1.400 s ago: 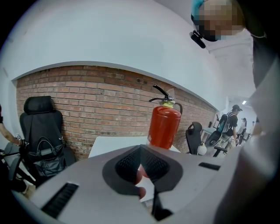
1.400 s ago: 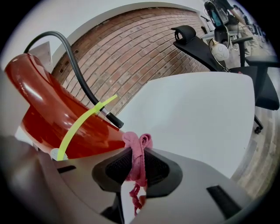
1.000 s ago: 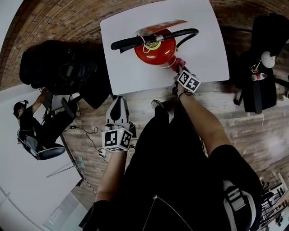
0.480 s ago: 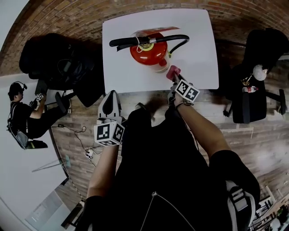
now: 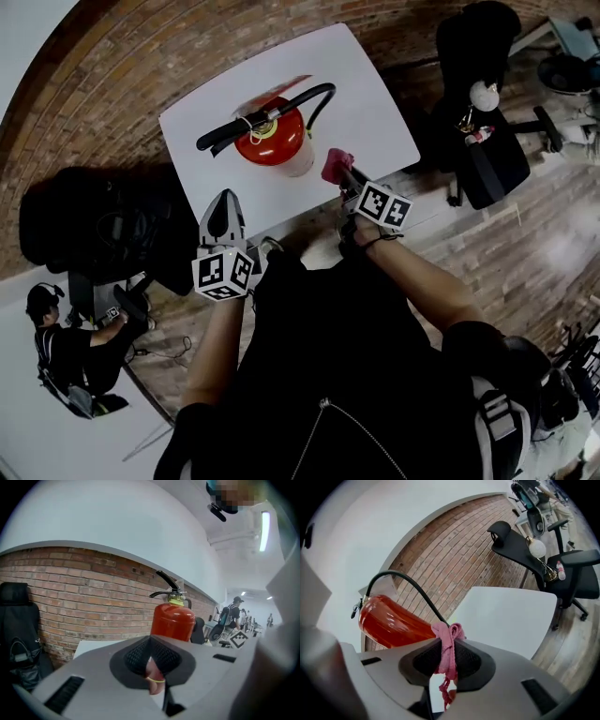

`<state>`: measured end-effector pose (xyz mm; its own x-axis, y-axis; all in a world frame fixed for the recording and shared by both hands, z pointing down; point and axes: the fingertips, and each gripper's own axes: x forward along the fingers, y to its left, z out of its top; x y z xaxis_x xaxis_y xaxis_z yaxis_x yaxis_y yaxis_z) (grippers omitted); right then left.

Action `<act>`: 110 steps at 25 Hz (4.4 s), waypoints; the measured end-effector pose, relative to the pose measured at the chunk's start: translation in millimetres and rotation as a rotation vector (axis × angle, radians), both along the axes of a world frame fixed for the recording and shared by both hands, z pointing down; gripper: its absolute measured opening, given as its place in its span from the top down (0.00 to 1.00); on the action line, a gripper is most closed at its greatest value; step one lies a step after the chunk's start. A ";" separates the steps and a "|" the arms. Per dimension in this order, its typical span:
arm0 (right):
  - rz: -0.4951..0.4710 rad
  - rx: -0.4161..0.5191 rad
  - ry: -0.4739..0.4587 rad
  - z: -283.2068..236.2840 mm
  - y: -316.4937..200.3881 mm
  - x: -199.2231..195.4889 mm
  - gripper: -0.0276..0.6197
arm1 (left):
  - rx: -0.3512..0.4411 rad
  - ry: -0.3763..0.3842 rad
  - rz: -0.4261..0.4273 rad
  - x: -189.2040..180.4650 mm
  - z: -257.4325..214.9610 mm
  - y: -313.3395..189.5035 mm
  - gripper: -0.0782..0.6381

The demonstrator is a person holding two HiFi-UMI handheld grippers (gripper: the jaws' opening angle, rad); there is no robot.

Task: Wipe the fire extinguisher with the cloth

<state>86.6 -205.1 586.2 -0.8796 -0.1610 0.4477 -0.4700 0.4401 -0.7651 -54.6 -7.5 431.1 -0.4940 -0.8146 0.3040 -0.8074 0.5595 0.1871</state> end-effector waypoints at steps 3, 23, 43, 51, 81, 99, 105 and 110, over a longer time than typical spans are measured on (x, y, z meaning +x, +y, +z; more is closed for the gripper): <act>0.107 0.013 -0.026 -34.5 12.3 7.5 0.82 | 0.024 0.037 0.112 -17.0 1.2 -8.6 0.85; 0.420 -0.054 -0.313 -178.6 55.4 -21.3 0.82 | 0.075 0.024 0.361 -46.9 -37.6 33.6 0.85; 0.341 -0.114 -0.269 -131.7 46.3 -31.7 0.82 | 0.026 -0.011 0.210 -24.9 -8.7 50.6 0.85; 0.325 -0.132 -0.268 -112.3 45.0 -32.0 0.82 | 0.021 -0.013 0.194 -13.6 -1.3 46.1 0.85; 0.330 -0.138 -0.144 -21.1 44.2 -34.1 0.82 | -0.009 0.006 0.126 -14.8 11.4 63.2 0.85; 0.362 -0.156 -0.061 33.3 41.2 -36.0 0.82 | -0.009 0.007 0.092 -18.8 13.8 75.5 0.85; 0.362 -0.143 -0.039 48.4 40.1 -36.7 0.82 | -0.013 0.009 0.091 -19.2 15.4 76.3 0.85; 0.358 -0.132 -0.007 53.7 39.7 -36.5 0.82 | -0.020 0.008 0.091 -19.5 17.8 77.5 0.85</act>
